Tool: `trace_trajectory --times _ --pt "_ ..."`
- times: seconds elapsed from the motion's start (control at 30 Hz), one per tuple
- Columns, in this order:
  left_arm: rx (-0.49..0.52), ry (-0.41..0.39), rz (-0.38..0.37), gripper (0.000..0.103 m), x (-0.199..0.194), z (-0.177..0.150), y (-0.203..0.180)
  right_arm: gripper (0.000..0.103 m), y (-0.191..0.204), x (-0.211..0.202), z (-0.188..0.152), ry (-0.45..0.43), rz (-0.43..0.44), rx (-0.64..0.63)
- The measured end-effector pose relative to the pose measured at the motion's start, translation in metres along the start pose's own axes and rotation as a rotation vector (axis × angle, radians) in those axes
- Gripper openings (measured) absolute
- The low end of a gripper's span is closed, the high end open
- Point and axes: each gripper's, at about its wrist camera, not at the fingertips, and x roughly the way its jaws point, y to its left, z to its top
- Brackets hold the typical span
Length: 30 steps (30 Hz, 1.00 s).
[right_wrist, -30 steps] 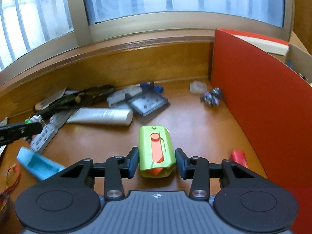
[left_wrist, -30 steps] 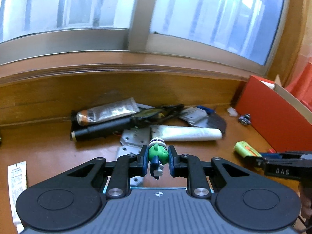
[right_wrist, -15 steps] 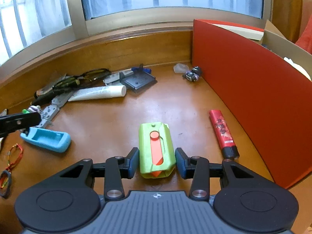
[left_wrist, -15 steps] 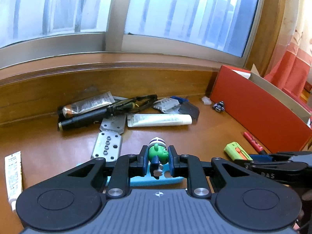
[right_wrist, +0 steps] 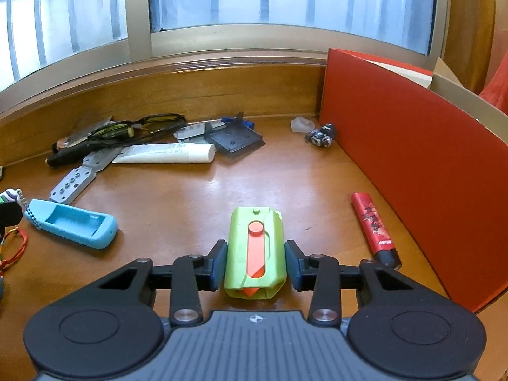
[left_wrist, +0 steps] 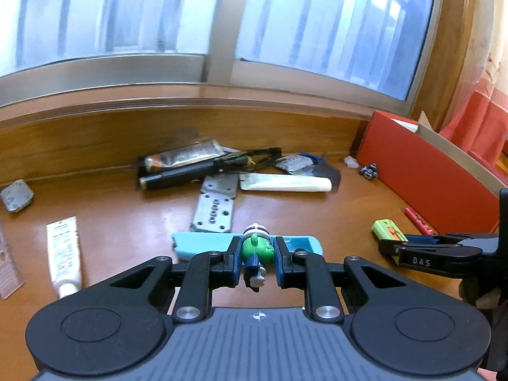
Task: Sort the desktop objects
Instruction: 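Lift the figurine and lighter and carry them toward the cardboard box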
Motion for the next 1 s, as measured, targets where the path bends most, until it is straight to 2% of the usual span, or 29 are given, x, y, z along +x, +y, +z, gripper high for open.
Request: trace_trajectory --times 0.23,0.5,0.77,1.0 --pt "-0.002 -0.030 0.048 0.022 -0.012 0.002 -0.006 0.042 0.008 -0.018 0.011 -0.042 0.108 -0.018" --pt "-0.014 -0.050 0.062 0.022 0.005 0.014 -0.052 0.041 -0.012 -0.051 0.037 -0.123 0.226 -0.103" --pt "-0.010 -0.068 0.004 0.022 0.032 0.037 -0.129 0.042 -0.077 -0.079 0.067 -0.210 0.281 -0.149" --pt "0.011 -0.130 -0.033 0.022 0.053 0.063 -0.200 0.041 -0.146 -0.089 0.091 -0.263 0.330 -0.134"
